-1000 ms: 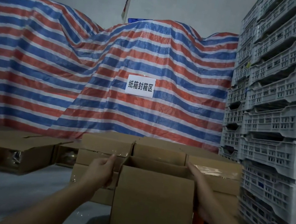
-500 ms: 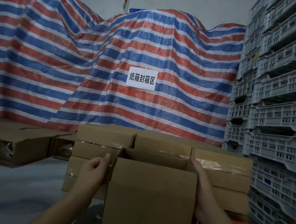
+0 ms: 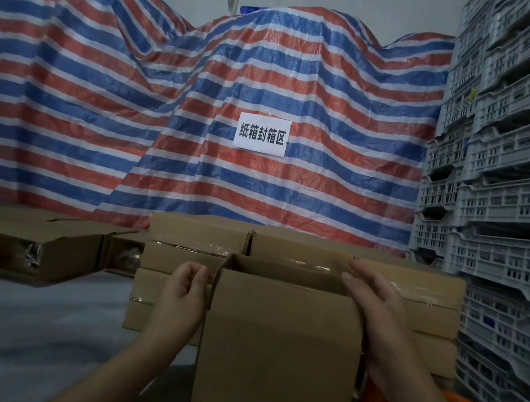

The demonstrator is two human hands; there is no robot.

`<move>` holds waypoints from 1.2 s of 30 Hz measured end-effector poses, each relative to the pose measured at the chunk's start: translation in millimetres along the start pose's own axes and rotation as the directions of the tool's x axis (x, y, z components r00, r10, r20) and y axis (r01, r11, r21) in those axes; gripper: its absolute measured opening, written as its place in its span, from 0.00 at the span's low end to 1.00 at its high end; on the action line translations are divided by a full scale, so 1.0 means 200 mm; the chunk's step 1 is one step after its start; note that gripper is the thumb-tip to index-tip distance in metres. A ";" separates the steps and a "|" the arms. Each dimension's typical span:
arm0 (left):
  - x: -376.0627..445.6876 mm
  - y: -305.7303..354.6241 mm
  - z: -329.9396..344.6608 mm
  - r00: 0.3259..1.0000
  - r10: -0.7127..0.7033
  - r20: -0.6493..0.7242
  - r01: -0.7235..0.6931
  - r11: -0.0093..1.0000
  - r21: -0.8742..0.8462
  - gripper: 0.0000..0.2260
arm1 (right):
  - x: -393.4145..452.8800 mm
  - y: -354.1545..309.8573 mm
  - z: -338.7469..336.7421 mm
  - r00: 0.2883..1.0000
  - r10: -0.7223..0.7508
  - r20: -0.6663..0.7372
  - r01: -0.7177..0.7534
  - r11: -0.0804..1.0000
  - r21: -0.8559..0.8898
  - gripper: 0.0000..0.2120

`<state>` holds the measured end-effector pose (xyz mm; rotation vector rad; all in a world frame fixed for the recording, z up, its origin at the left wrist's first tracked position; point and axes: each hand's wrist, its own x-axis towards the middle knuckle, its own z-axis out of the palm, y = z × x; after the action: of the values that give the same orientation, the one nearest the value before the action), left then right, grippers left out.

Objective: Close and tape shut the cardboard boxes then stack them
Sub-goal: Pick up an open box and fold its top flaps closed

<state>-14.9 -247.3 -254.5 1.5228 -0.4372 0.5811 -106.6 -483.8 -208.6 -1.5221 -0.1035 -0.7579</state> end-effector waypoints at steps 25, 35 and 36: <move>-0.06 0.15 -0.03 0.939 -0.038 0.341 0.087 0.988 -0.131 0.17 | 0.08 -0.07 -0.05 0.947 -0.016 0.321 0.146 0.911 -0.385 0.17; -0.05 0.12 -0.01 0.943 -0.087 0.321 0.143 0.977 -0.156 0.16 | 0.03 0.04 -0.03 0.992 0.122 -0.008 -0.121 0.990 0.072 0.09; -0.05 0.12 -0.01 0.944 -0.087 0.318 0.141 0.979 -0.149 0.15 | 0.03 0.05 -0.02 0.988 0.151 0.013 -0.152 0.988 0.040 0.08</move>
<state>-37.6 -246.1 -240.9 1.4671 -0.6191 0.2050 -98.3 -492.2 -214.5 -1.4767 -0.0098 -0.6237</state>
